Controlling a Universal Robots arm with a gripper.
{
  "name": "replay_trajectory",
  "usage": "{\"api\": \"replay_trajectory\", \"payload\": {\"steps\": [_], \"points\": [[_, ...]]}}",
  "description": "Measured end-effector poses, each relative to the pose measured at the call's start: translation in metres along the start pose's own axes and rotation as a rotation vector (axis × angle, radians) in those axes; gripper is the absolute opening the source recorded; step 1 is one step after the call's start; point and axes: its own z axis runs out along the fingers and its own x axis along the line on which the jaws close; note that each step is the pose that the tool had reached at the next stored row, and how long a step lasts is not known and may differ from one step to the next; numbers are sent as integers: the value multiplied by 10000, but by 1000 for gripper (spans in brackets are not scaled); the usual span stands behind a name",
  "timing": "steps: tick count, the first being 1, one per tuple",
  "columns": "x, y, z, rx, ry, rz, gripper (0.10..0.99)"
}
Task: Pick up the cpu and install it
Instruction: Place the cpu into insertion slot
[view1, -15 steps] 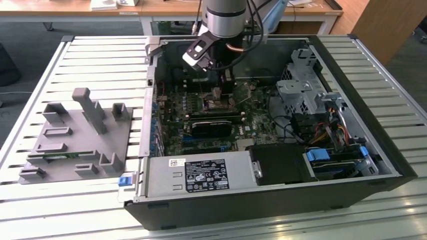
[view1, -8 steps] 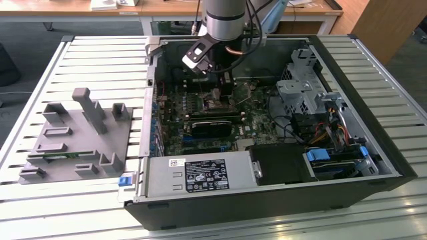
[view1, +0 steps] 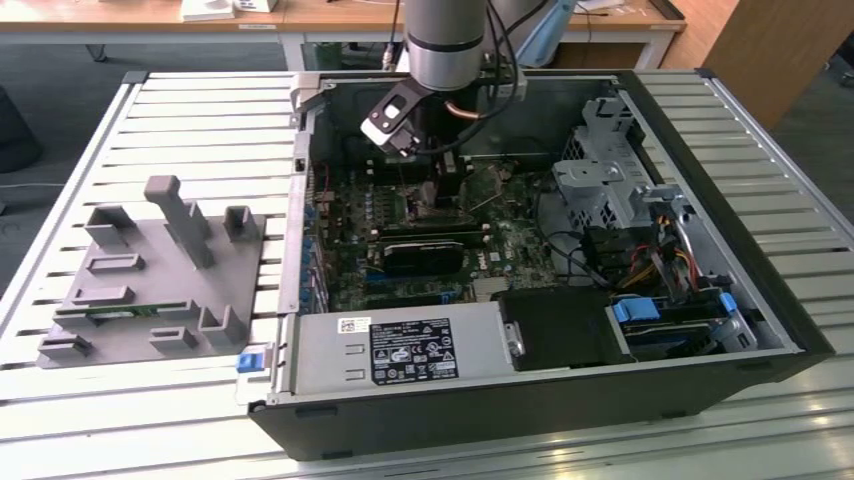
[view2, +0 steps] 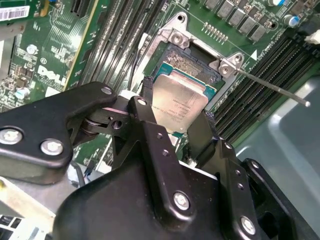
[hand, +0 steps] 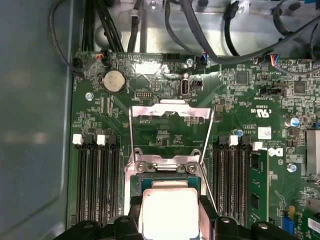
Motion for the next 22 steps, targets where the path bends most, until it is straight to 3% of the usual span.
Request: {"api": "replay_trajectory", "payload": {"steps": [22], "points": [[12,-40,168,2,-4,84,525]]}}
